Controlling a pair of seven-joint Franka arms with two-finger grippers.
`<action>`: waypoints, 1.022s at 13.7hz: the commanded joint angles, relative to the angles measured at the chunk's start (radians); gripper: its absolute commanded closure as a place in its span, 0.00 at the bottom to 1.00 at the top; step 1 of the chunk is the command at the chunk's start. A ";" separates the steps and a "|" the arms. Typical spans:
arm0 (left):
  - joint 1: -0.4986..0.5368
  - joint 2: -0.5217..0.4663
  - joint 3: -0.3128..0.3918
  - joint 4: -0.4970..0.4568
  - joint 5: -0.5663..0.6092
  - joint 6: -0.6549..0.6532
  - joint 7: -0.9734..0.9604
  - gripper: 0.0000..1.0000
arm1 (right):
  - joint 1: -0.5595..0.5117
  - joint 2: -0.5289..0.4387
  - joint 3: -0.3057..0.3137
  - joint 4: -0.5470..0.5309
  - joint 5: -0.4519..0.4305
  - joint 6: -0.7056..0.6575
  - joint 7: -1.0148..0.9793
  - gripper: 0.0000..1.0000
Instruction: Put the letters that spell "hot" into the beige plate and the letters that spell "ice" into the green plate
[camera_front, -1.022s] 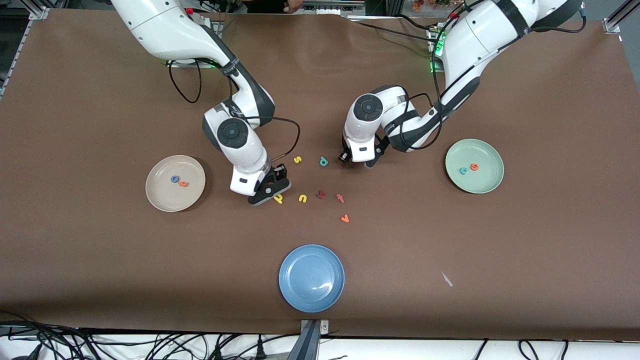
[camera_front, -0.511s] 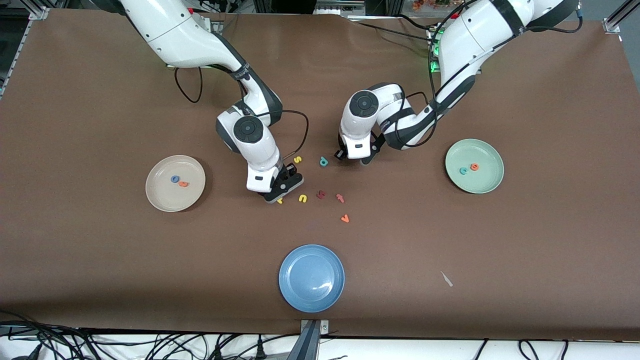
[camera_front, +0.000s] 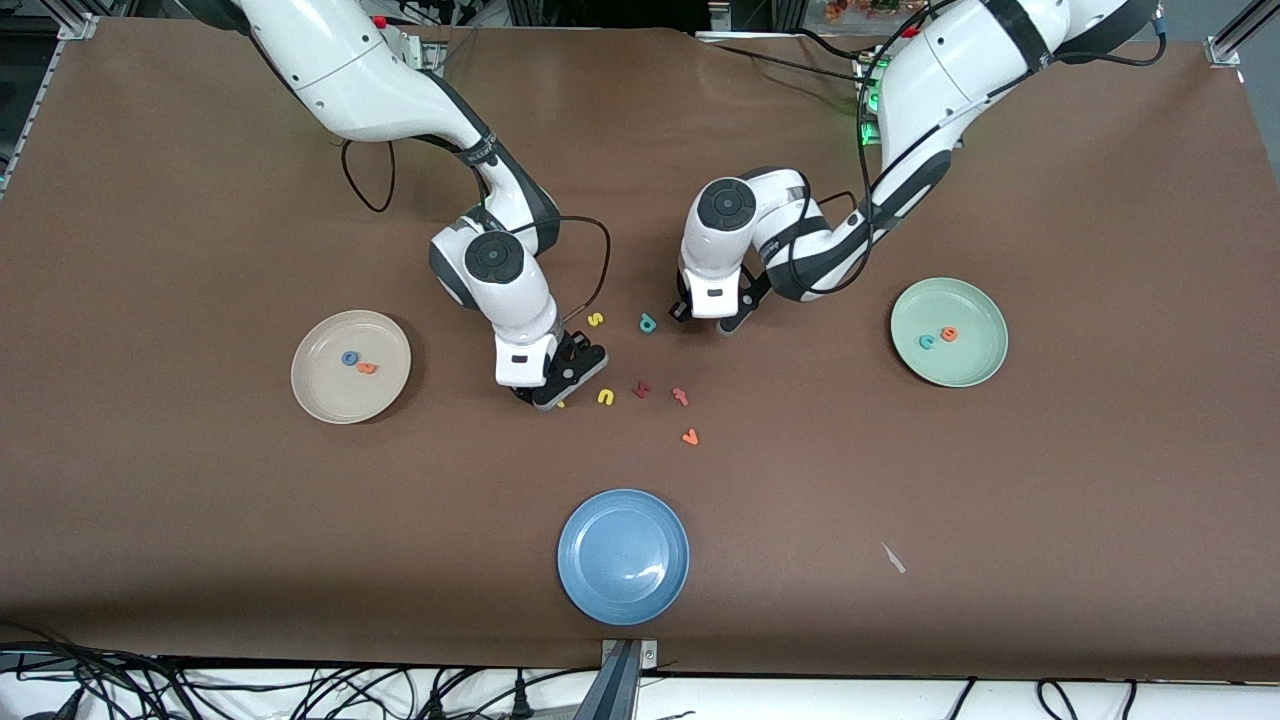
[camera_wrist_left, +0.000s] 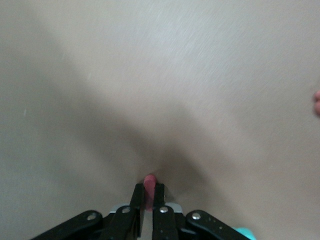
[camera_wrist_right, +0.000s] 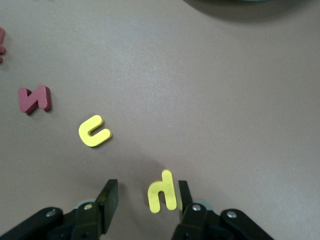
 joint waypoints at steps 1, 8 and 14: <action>0.129 -0.052 -0.068 0.012 0.021 -0.039 0.131 1.00 | 0.000 0.030 -0.008 0.017 -0.019 0.027 -0.025 0.44; 0.618 -0.086 -0.355 0.034 -0.017 -0.342 0.652 1.00 | 0.000 0.034 -0.011 -0.001 -0.013 0.069 -0.041 0.45; 0.847 -0.080 -0.355 0.023 -0.031 -0.563 1.157 1.00 | 0.000 0.034 -0.040 -0.015 -0.016 0.076 -0.062 0.52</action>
